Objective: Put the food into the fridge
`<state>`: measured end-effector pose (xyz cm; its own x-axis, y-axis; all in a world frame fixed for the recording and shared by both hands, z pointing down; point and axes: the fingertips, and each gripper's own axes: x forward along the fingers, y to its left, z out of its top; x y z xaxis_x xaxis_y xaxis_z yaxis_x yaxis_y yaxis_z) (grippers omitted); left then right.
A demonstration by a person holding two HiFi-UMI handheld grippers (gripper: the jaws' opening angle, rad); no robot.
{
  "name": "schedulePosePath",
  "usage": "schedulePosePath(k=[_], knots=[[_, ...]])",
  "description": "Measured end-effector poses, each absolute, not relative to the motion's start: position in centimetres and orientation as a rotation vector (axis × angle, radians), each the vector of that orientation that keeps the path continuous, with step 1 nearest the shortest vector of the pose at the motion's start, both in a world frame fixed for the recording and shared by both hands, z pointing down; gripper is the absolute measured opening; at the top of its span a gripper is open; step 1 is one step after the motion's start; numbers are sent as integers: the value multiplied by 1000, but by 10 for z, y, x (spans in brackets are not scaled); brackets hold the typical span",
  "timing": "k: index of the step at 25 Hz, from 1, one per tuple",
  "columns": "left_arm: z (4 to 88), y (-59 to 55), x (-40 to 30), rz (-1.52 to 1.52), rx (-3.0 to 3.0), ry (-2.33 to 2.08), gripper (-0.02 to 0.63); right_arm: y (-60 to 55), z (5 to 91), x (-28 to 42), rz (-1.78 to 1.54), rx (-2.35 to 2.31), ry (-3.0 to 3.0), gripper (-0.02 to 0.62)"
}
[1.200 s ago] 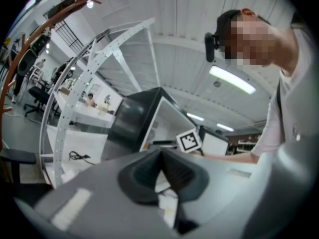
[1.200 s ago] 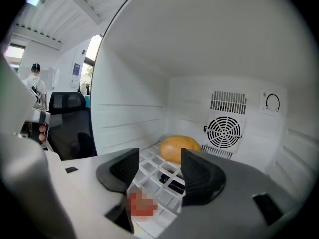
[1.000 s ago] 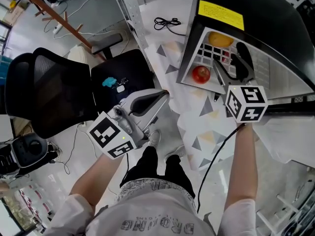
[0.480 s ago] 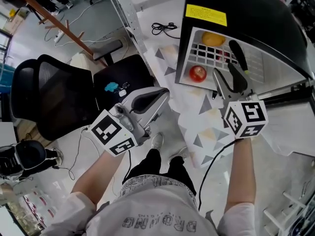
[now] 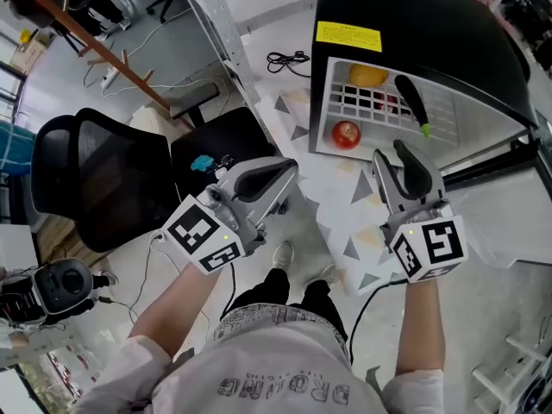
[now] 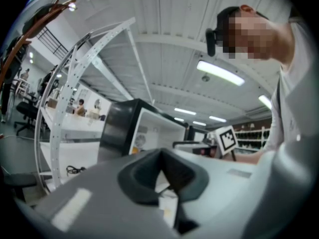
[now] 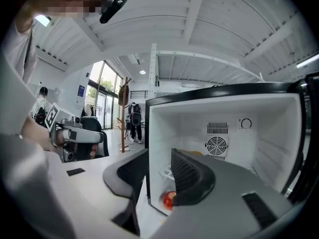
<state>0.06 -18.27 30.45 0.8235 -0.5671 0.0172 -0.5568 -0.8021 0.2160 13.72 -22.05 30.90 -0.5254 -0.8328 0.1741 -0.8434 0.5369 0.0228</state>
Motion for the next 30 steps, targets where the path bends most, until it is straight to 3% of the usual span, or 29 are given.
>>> schedulePosePath(k=[11,30], knots=[[303,-175,4,-32,2821,-857,6,-191,307,155,187,1537,-2620,63],[296,-162,24,3,2875,-834,6,-161,300,170,286,1615,-2645,17]])
